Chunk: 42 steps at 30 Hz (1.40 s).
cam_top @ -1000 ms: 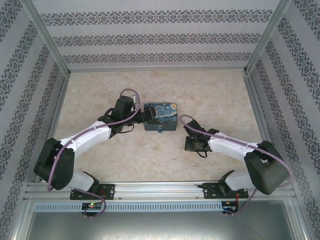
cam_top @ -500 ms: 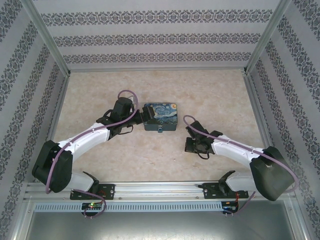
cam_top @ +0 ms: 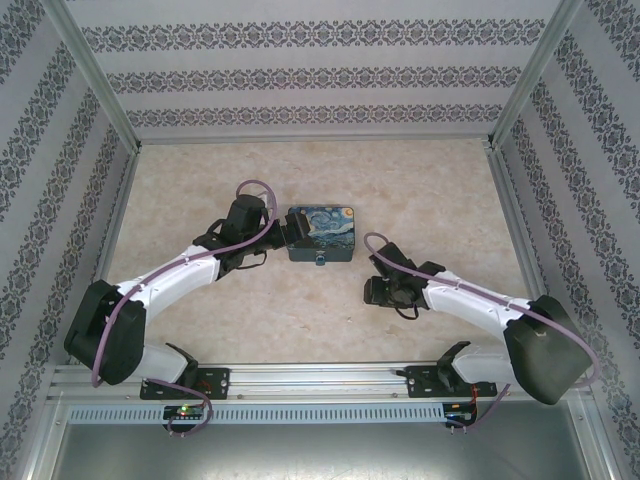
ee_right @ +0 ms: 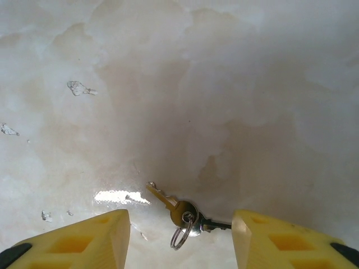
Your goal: Unlock the padlock with the key
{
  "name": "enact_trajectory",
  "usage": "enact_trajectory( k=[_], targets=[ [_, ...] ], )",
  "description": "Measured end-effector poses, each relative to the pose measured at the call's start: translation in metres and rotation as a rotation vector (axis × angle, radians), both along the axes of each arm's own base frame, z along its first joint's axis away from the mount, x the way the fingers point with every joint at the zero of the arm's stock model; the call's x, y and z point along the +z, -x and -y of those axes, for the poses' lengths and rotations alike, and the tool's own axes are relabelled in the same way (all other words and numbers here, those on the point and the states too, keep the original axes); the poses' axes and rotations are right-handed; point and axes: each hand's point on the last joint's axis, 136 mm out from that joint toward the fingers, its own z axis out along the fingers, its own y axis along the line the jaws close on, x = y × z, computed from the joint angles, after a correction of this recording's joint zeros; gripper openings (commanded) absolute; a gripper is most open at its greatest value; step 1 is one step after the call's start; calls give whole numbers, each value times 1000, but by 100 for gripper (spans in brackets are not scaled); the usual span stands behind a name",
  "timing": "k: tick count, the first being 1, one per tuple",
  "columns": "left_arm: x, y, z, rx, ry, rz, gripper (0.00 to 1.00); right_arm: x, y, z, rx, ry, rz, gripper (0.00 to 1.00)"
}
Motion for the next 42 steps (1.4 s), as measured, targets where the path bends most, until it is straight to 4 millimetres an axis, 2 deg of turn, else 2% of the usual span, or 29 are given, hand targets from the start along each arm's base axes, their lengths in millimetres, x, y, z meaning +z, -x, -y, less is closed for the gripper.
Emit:
enact_trajectory(
  k=[7,13,22,31,37,42],
  targets=[
    [-3,0,1,-6,-1,-10,100,-11,-4,-2,64,61,-34,51],
    [-3,0,1,-6,-1,-10,100,-17,-1,-3,106,115,-53,45],
    [-6,0,1,-6,-3,-15,100,-19,7,-18,178,196,-28,33],
    [-6,0,2,-9,-2,-16,100,-20,7,-22,163,231,-27,22],
    [-6,1,2,-9,-1,-17,100,-18,7,-25,152,221,-20,0],
    [-6,0,2,-10,0,-15,100,-18,0,-29,135,172,3,0]
  ],
)
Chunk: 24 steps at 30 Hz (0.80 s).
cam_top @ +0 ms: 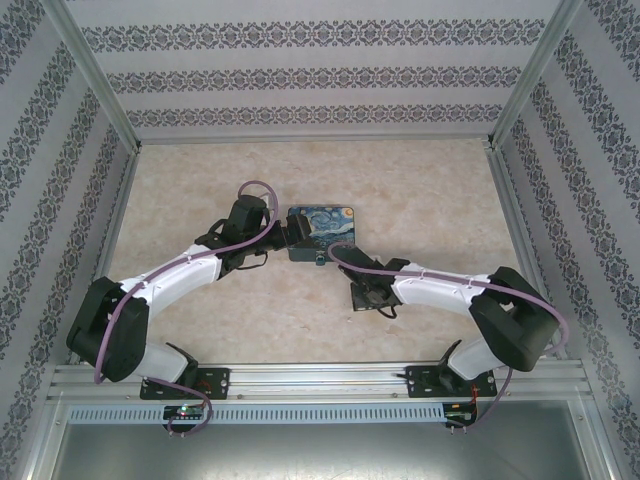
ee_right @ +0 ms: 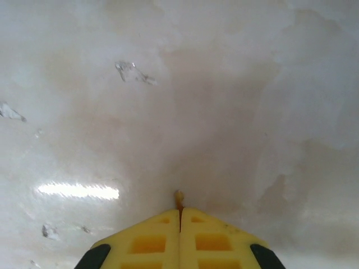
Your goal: Unlock the padlock with the key
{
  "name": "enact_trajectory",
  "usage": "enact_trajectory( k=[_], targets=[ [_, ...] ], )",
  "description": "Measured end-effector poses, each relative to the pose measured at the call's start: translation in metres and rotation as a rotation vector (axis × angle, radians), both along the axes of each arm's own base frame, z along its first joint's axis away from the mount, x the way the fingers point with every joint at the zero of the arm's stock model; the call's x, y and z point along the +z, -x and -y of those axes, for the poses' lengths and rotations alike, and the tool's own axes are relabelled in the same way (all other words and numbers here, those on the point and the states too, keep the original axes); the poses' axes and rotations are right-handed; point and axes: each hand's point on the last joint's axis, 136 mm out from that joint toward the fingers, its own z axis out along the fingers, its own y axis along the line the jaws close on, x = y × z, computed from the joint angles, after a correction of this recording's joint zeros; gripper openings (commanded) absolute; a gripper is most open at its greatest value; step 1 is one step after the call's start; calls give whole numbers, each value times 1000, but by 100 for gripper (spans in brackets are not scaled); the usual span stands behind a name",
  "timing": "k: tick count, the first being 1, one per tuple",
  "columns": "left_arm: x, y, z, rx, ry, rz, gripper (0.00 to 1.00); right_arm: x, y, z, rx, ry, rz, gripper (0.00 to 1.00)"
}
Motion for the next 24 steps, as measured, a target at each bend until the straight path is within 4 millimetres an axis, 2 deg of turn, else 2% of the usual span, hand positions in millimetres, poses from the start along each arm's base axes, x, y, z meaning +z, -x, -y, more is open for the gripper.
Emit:
enact_trajectory(
  k=[13,24],
  targets=[
    [0,0,0,-1,1,0,100,11,2,-4,-35,-178,-18,0],
    [-2,-1,1,-2,0,-3,100,13,3,-3,-55,-206,-23,0]
  ],
)
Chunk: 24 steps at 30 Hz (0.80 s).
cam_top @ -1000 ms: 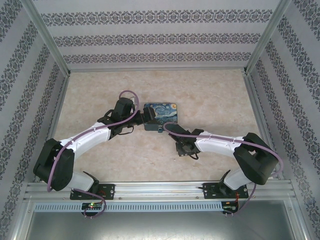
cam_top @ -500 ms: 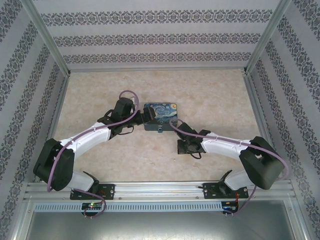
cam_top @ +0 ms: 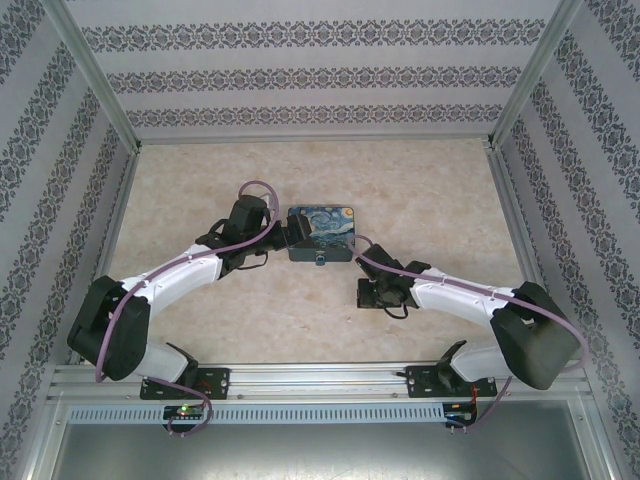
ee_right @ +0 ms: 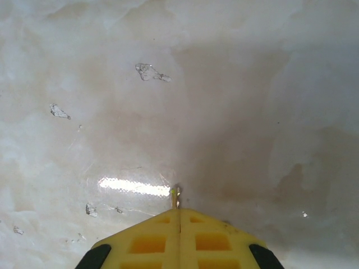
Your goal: Unlock the padlock with the key
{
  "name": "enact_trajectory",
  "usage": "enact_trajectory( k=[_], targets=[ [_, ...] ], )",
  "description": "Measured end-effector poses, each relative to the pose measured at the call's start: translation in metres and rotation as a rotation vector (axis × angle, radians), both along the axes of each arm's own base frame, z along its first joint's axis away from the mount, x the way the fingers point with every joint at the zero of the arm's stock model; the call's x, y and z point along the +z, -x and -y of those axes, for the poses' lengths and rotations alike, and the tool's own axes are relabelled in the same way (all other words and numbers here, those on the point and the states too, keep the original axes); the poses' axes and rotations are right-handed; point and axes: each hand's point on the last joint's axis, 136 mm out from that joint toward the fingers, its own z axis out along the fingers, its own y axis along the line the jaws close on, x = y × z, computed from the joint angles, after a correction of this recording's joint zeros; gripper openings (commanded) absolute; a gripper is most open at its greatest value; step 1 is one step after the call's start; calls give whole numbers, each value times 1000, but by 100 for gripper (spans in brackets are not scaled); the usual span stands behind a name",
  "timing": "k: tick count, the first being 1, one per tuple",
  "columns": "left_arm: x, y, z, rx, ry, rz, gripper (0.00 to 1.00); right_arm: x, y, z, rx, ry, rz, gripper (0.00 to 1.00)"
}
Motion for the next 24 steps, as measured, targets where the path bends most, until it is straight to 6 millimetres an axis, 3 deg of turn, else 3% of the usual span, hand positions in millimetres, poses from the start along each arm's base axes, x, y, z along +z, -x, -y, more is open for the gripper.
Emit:
enact_trajectory(
  k=[5,8,11,17,24],
  targets=[
    [0,0,0,0,0,0,100,1,1,1,-1,-4,4,0],
    [0,0,0,-1,1,0,100,1,1,1,-6,-6,4,35],
    [0,0,1,-3,2,-1,100,1,1,1,-1,-4,5,47],
    [1,0,2,-8,9,2,100,1,7,3,59,46,-1,48],
    [4,-1,4,-15,19,12,100,-2,-1,1,104,105,6,48]
  ],
)
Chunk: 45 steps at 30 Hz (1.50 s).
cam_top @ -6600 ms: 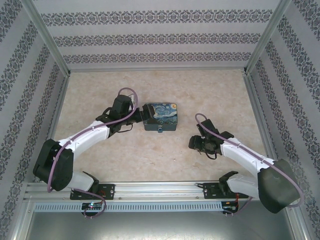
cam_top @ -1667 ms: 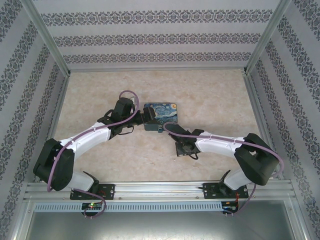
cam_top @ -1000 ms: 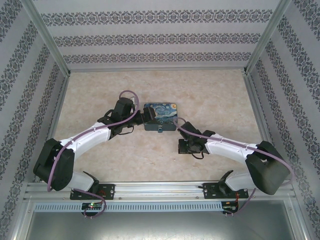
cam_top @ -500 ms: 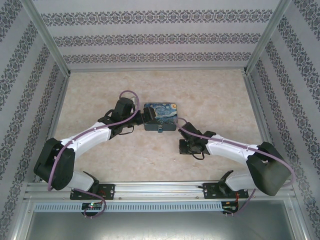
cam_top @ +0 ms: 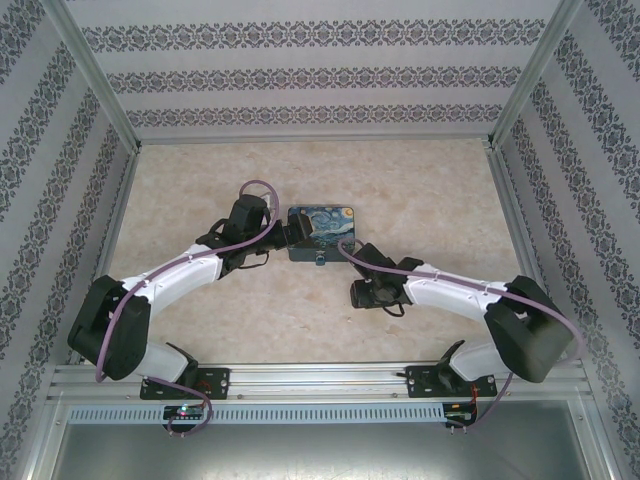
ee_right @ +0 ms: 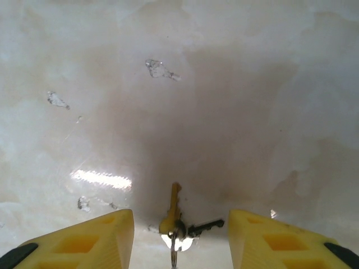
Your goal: Unlock the padlock with the key
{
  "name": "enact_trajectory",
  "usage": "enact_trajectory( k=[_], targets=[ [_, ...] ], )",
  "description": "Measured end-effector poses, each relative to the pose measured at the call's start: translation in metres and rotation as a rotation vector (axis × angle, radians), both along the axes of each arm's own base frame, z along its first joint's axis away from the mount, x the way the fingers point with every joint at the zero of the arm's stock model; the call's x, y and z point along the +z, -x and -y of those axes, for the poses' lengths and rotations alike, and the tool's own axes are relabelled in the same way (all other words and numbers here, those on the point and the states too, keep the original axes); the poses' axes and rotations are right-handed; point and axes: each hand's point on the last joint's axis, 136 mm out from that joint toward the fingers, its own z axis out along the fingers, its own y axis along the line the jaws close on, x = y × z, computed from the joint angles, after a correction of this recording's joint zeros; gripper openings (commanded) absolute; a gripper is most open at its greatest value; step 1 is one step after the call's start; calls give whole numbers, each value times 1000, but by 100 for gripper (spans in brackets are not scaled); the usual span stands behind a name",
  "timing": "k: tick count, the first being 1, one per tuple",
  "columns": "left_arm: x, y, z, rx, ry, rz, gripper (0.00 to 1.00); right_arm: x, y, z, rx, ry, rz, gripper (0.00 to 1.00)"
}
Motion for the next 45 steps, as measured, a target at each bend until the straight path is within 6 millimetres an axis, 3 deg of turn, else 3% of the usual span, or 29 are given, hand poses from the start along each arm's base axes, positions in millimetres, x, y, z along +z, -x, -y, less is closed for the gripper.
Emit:
enact_trajectory(
  k=[4,15,30,38,45],
  targets=[
    [0,0,0,0,0,0,100,-9,1,3,8,35,-19,47],
    [-1,0,0,0,0,-1,100,-9,4,0,32,65,-9,41],
    [-6,-1,1,0,-2,-5,100,0,42,-13,82,-3,-51,39],
    [-6,-1,1,0,0,-2,100,23,28,-12,26,23,1,38],
    [-7,-1,1,-1,-1,-5,100,12,17,-15,-31,87,-22,38]
  ],
)
